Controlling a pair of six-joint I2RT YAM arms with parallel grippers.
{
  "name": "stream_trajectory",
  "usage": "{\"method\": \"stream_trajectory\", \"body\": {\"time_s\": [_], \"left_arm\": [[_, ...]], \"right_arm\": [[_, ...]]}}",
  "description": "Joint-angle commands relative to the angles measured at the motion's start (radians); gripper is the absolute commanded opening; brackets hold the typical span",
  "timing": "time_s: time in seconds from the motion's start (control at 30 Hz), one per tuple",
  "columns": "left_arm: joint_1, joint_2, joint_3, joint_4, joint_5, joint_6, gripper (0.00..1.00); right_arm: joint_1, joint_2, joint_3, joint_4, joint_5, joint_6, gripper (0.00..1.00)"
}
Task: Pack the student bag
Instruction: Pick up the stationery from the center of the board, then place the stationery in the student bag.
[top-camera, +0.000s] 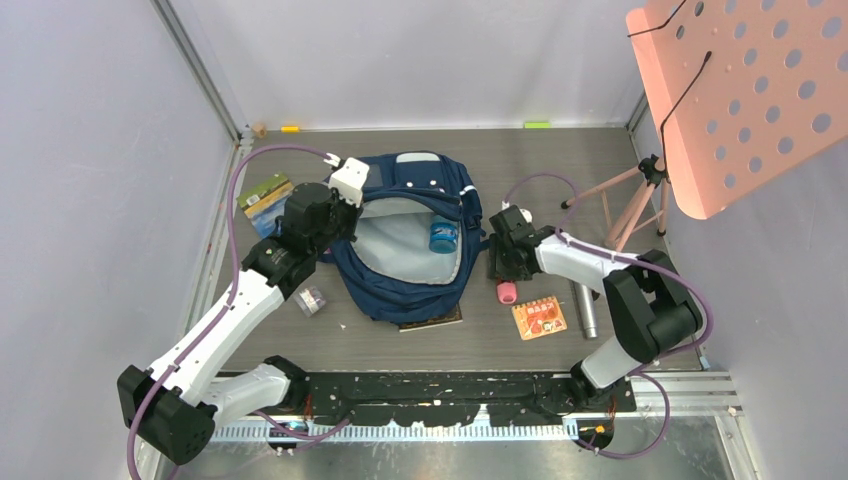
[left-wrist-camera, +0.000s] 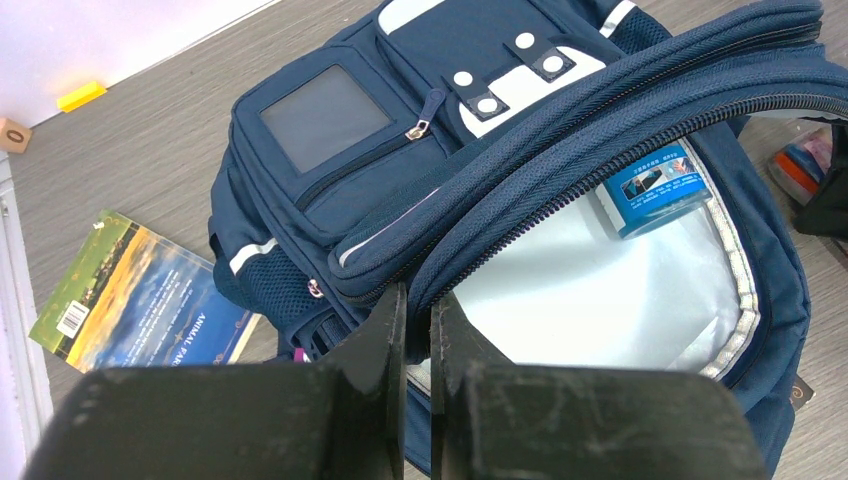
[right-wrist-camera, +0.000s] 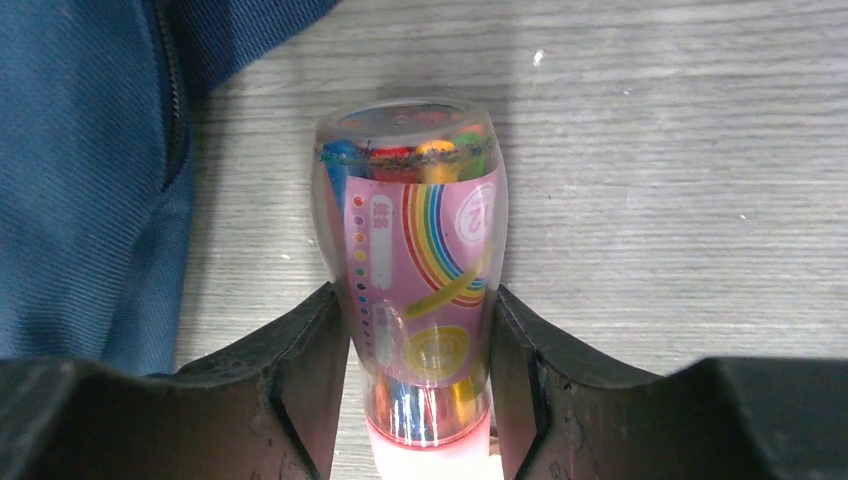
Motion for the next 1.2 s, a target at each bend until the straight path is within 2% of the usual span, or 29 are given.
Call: {"method": "stream_trajectory", "body": {"time_s": [0.0, 0.07, 0.13, 0.4, 0.53, 0.67, 0.93, 1.07, 1.17], "left_arm": [[-0.002, -0.018, 0.025, 0.061, -0.014, 0.001, 0.00], [-0.001, -0.020, 0.024, 0.060, -0.017, 0.001, 0.00], [-0.002, -0.021, 0.026, 0.059, -0.019, 0.001, 0.00], [-0.002, -0.026, 0.026, 0.059, -0.010, -0.004, 0.00], [-0.003, -0.029, 0.028, 0.061, 0.000, -0.009, 0.00], [-0.003, -0.033, 0.027, 0.059, 0.000, -0.009, 0.00], [-0.003, -0.038, 0.028, 0.061, 0.001, -0.009, 0.00], [-0.003, -0.039, 0.028, 0.059, -0.005, -0.004, 0.00], [-0.003, -0.039, 0.027, 0.059, -0.009, -0.001, 0.00]], "right_arm": [[0.006, -0.074, 0.012, -0.054, 0.042, -0.007, 0.10], [0.006, -0.125, 0.018, -0.074, 0.035, -0.011, 0.02], [0.010, -0.183, 0.021, -0.087, -0.007, -0.023, 0.01], [0.026, -0.462, 0.012, -0.065, -0.430, -0.019, 0.01], [0.054, -0.482, 0.022, 0.039, -0.555, 0.069, 0.01], [0.131, -0.403, 0.042, 0.161, -0.621, 0.128, 0.01], [0.297, -0.130, 0.184, 0.280, -0.544, 0.189, 0.01], [0.322, -0.009, 0.297, 0.271, -0.404, 0.203, 0.01], [0.326, 0.059, 0.359, 0.240, -0.239, 0.191, 0.00]]}}
